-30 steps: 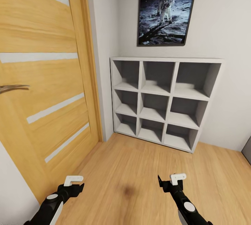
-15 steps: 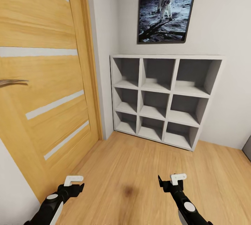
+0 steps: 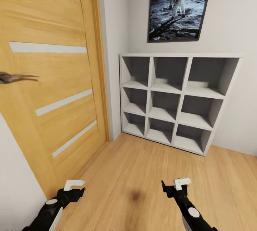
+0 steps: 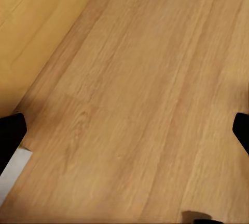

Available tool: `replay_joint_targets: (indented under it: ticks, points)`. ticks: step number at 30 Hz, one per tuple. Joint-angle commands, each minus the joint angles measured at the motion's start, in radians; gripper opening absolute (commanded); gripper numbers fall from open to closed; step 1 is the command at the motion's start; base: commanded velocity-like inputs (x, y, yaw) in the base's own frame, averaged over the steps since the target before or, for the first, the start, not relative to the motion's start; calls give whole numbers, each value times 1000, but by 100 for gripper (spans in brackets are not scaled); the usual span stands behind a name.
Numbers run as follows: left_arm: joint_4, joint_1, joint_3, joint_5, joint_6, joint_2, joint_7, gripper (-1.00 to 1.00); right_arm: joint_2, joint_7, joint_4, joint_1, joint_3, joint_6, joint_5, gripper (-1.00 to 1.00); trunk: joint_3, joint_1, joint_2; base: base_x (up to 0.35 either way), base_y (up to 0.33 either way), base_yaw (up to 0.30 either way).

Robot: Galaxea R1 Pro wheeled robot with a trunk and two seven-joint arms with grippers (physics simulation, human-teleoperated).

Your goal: Attach the digital camera to the camera tripod in the bedroom.

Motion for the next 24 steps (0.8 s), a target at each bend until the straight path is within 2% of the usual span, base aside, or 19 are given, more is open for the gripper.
replay_joint_targets:
  ticks: [1,7,13,16,17,20,24]
  points:
    - [-9,0,3,0,6,4,-6,100,-1,0,0,-1,6,-9,5,100,-4,4,-8,0,0,142]
    - [-98,0,3,0,11,25,-9,100,-1,-8,-7,-1,38,-81,16,100,-23,27,-50,0,0,70]
    - [-160,0,2,1,13,28,-11,100,-1,-39,-61,-1,46,-136,19,100,-42,50,-92,0,0,18]
    - [-174,0,-1,1,13,25,-11,100,-1,-58,-157,-2,48,-150,19,100,-51,61,-113,0,0,6]
    - [-194,0,-22,1,13,21,-11,100,-1,-67,-291,-8,49,-157,18,100,-54,65,-120,0,0,1]
    - [-213,0,-45,1,13,21,-11,100,-1,-68,-377,-10,51,-158,18,100,-64,77,-141,0,0,0]
    - [-223,0,-64,1,13,23,-12,100,-1,-69,-428,-11,60,-158,18,100,-76,92,-169,0,0,0]
